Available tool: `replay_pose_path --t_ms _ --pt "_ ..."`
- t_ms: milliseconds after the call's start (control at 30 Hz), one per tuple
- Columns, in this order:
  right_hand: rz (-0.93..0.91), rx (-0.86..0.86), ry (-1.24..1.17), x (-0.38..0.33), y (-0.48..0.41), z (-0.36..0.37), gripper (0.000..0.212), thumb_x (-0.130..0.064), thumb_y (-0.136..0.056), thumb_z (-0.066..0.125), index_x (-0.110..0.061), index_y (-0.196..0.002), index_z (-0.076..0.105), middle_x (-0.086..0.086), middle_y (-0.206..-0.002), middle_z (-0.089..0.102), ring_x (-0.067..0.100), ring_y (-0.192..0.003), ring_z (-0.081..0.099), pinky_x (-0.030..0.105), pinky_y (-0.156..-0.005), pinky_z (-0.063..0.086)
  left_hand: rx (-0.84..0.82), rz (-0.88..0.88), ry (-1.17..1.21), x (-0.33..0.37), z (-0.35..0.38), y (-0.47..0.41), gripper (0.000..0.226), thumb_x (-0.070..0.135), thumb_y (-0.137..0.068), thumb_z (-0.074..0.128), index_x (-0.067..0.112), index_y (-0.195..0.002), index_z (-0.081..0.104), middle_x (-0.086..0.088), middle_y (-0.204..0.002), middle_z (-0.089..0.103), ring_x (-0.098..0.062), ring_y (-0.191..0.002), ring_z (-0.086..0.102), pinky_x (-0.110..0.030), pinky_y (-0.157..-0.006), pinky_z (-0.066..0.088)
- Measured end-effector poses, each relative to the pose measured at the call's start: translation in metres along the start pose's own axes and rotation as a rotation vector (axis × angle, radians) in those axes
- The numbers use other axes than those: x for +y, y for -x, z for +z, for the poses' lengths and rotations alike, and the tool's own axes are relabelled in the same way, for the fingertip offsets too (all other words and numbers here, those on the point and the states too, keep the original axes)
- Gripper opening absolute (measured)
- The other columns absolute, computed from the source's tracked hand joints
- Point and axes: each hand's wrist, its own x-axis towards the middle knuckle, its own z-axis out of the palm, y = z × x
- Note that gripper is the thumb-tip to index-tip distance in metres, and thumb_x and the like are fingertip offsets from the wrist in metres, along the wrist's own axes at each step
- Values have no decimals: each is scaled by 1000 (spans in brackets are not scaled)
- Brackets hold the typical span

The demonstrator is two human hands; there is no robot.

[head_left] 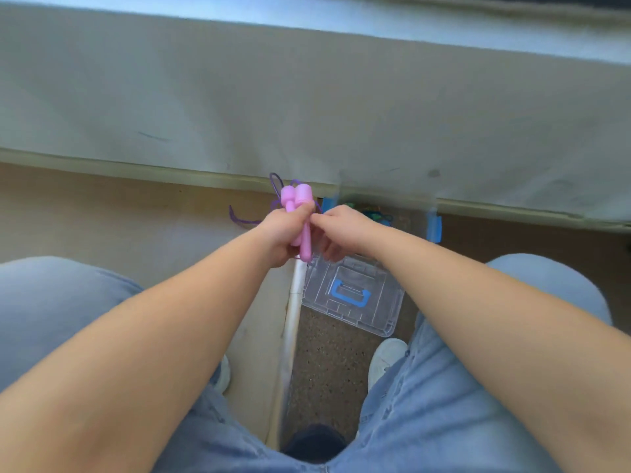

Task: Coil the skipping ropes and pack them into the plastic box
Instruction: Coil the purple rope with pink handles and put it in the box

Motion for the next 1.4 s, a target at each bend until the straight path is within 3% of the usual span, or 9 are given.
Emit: replay_pose_path --t_ms 167,267,367,533,733,900,1000,1167,1400 --pt "-88 -94 -184 -6 29 -11 30 -36 -100 56 -10 -94 69 8 -80 71 20 -73 70 40 -73 62 65 72 -2 20 15 18 45 46 -103 44 5 -92 57 -11 -64 52 -29 -67 61 -45 -87 57" --pt "-135 -89 -338 -8 40 -9 31 -33 -104 53 -6 -96 65 6 -73 68 25 -80 70 45 -78 62 66 117 -61 21 20 30 46 44 -106 33 7 -85 53 -12 -63 54 -29 -66 63 -42 -78 58" --pt "-96 -99 -537 -8 44 -4 33 -32 -106 48 -3 -114 60 15 -86 68 31 -80 71 43 -74 62 -5 131 -150 9 22 34 48 47 -105 30 7 -110 56 -8 -62 62 -21 -56 62 -35 -68 57" --pt "-73 -201 -666 -3 49 1 26 -27 -108 44 -7 -107 61 8 -70 55 17 -60 53 24 -53 45 14 224 -488 -8 9 27 71 64 -96 26 7 -136 40 -16 -110 66 -28 -95 68 -47 -76 61" --pt "-42 -263 -671 1 51 -13 20 -17 -108 43 -2 -114 55 15 -90 62 22 -70 66 24 -51 50 311 614 -932 5 -24 22 27 23 -93 38 8 -87 60 -13 -96 65 -33 -89 59 -38 -75 47" --pt "24 -411 -608 8 57 -22 13 -16 -107 44 -10 -116 51 9 -81 56 13 -57 49 17 -42 37 189 677 -657 1 -43 13 64 3 -82 59 21 -140 38 2 -132 49 -13 -112 55 -29 -94 45" --pt "34 -564 -672 10 57 -34 14 -17 -102 44 -10 -114 49 6 -77 50 8 -51 43 15 -38 33 -6 728 -571 -3 -42 17 58 5 -85 64 28 -137 49 11 -121 64 -5 -107 64 -23 -91 51" --pt "-66 -743 -774 10 59 -37 24 -18 -96 51 -5 -117 51 5 -78 48 6 -51 43 14 -37 35 52 620 -492 -2 -35 15 10 15 -92 57 20 -100 62 6 -86 66 -7 -71 57 -26 -69 48" --pt "-219 -449 -842 1 56 -19 18 -14 -106 39 -2 -114 51 6 -78 51 8 -54 44 15 -42 34 90 468 -721 -15 -45 11 20 37 -100 50 20 -98 61 8 -79 74 -11 -78 64 -29 -73 47"
